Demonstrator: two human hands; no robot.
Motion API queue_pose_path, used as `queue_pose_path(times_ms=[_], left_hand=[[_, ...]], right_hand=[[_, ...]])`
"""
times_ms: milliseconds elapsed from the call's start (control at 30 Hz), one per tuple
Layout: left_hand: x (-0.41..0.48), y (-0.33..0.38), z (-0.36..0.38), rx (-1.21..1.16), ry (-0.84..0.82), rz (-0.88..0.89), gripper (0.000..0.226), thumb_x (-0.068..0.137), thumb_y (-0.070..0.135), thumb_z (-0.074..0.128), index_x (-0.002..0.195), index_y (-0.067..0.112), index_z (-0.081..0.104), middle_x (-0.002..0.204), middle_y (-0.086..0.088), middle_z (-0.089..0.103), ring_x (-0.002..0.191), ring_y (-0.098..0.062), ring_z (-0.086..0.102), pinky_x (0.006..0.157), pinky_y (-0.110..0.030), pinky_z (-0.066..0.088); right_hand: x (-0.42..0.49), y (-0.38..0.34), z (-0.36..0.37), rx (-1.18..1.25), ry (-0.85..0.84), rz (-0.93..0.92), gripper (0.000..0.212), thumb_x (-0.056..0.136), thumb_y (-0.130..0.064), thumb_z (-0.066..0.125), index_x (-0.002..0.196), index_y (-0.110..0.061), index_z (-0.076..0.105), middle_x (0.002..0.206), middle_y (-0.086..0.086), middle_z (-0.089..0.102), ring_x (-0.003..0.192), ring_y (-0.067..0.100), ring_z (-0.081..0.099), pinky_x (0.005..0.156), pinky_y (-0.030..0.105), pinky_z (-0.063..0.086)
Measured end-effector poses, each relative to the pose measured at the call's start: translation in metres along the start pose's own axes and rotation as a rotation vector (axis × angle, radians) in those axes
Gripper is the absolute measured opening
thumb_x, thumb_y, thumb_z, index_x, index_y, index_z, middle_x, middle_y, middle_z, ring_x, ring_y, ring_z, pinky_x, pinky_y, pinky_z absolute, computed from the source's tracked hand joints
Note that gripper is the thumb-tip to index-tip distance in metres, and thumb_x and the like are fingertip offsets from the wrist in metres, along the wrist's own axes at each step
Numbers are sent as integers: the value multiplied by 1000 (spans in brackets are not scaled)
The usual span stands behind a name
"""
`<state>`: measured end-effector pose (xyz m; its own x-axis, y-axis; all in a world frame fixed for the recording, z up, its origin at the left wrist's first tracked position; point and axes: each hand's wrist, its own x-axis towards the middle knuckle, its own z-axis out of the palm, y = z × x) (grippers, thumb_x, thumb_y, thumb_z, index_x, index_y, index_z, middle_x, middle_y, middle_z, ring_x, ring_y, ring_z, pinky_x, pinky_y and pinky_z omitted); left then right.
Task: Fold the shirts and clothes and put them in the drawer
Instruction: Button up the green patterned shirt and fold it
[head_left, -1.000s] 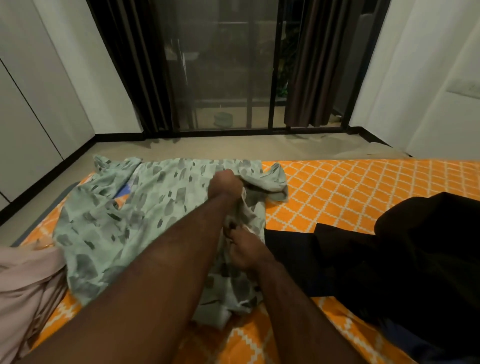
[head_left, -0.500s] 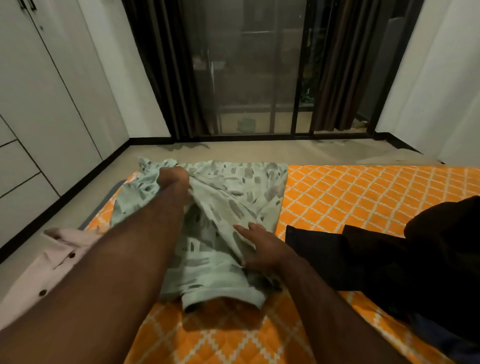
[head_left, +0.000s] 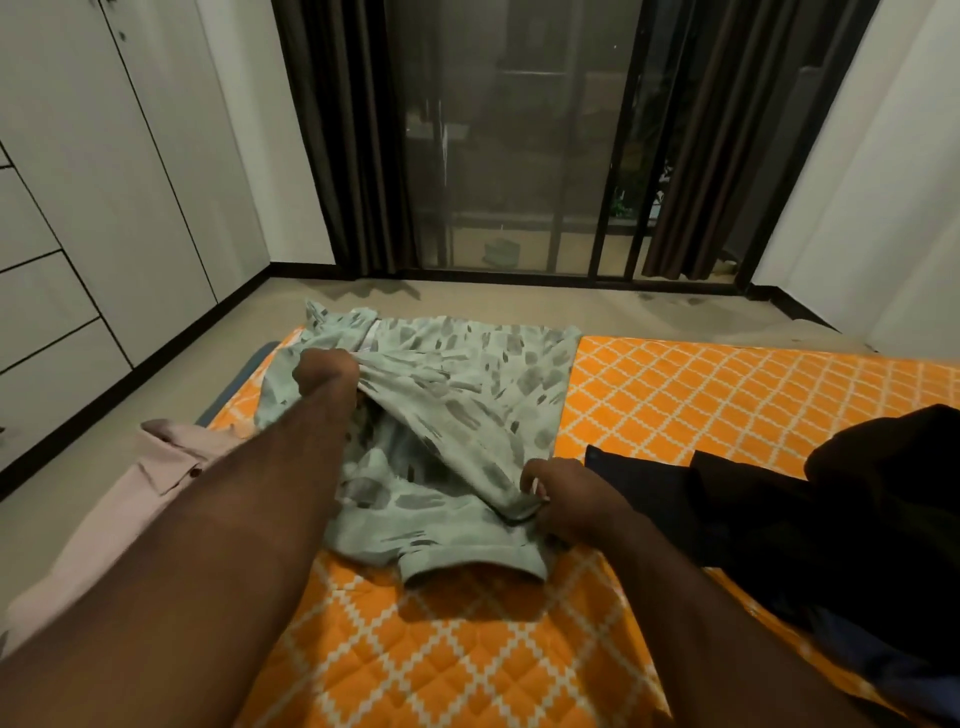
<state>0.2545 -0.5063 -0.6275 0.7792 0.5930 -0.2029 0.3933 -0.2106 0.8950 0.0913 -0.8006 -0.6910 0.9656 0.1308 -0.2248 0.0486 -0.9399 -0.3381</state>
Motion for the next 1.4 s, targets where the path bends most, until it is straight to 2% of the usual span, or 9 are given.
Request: queue_pose_path(times_ms=[200,333,467,600,733,900,1067,1233,1400], left_hand=[[4,5,-23,36,251,-21,36,102,14,50,137,3,56,139,-18,58,128,-32,57,103,-40,46],[6,-8,-25,31,356,-78,38,100,17,55,135,3,55,137,-19,59,127,-34,58,102,-42,46],[4,-23,-22,55,405,-117,46,96,16,61,139,5,50,145,-18,47,129,-36,51,104,-44,43],[-2,-33,-7,301,466,186,41,88,16,64,127,4,55,135,-21,49,120,-39,49,96,-49,45],[-8,-23,33,398,113,725,19,87,8,55,106,9,55,109,-10,52,98,-28,52,80,-42,50],[-21,1,110,624,-457,794,13,95,8,49,96,13,60,96,-9,65,82,-25,65,76,-45,61],[-19,3,186,681,-519,752,24,88,7,57,107,13,70,109,-9,68,99,-26,64,87,-37,57],[-30,-16,229,560,-463,752,11,94,19,63,95,19,74,90,-2,70,82,-21,68,79,-40,61],[-43,-32,237,583,-451,914,11,97,21,61,97,28,70,85,8,66,73,-12,63,66,-32,58]], right_hand=[[2,8,-17,252,38,-35,24,91,-17,65,107,-32,73,114,-3,66,100,12,61,73,20,48],[0,2,-19,269,-200,-31,27,92,-28,70,118,-31,76,129,-9,62,118,15,59,101,34,52],[1,0,-12,162,-360,-11,43,87,-11,61,112,-42,77,134,-7,61,116,17,60,103,40,54],[10,4,-26,250,-362,-39,35,92,-13,63,122,-28,75,128,-2,67,104,12,63,89,30,56],[32,13,-42,431,-99,-1,24,91,-12,68,112,-21,76,93,-2,73,79,11,67,65,23,52],[96,27,-65,770,181,145,13,93,-5,68,104,-5,74,91,19,74,70,22,65,61,30,55],[188,37,-79,770,329,175,14,93,-11,69,105,-12,75,88,13,73,65,21,65,60,32,56],[260,43,-61,460,441,99,23,93,-30,67,113,-26,78,117,-2,75,106,19,69,90,24,48],[262,83,-29,385,503,331,20,85,-31,70,79,-14,77,85,9,75,88,28,70,76,35,56]])
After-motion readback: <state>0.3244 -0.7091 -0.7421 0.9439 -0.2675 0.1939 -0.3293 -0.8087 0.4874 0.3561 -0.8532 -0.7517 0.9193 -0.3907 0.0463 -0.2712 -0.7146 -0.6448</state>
